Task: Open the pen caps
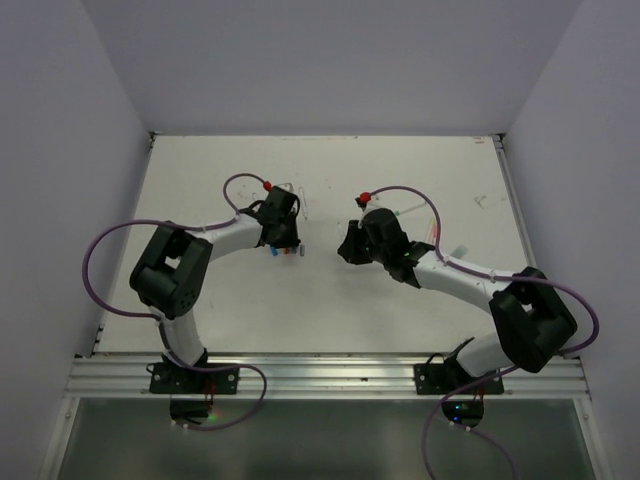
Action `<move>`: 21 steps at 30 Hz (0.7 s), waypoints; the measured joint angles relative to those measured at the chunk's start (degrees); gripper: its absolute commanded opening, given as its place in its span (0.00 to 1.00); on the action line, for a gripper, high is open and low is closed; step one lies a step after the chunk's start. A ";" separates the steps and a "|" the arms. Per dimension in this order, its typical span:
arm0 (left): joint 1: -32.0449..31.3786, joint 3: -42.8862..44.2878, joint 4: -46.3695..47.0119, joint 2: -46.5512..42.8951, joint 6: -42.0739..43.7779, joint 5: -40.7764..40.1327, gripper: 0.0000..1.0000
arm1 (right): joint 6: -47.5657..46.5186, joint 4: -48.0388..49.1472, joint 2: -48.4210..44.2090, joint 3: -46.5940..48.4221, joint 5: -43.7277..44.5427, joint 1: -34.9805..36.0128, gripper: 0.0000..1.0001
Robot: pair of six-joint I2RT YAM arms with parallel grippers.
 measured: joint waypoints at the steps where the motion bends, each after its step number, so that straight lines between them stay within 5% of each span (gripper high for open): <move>1: 0.00 0.00 0.00 0.00 0.00 -0.07 0.27 | 0.00 0.02 0.00 0.00 0.00 0.00 0.00; 14: 0.00 0.02 -0.85 -0.72 -0.07 -0.57 0.33 | -0.02 -0.04 1.05 1.75 0.00 0.00 0.00; 19: 0.00 1.49 -3.32 -7.78 -0.02 -1.36 0.41 | 0.17 -0.48 5.53 9.33 0.02 0.00 0.00; 21: 0.00 2.58 -3.67 -11.89 0.37 -2.86 0.52 | 0.63 -0.79 8.31 13.29 0.07 0.00 0.00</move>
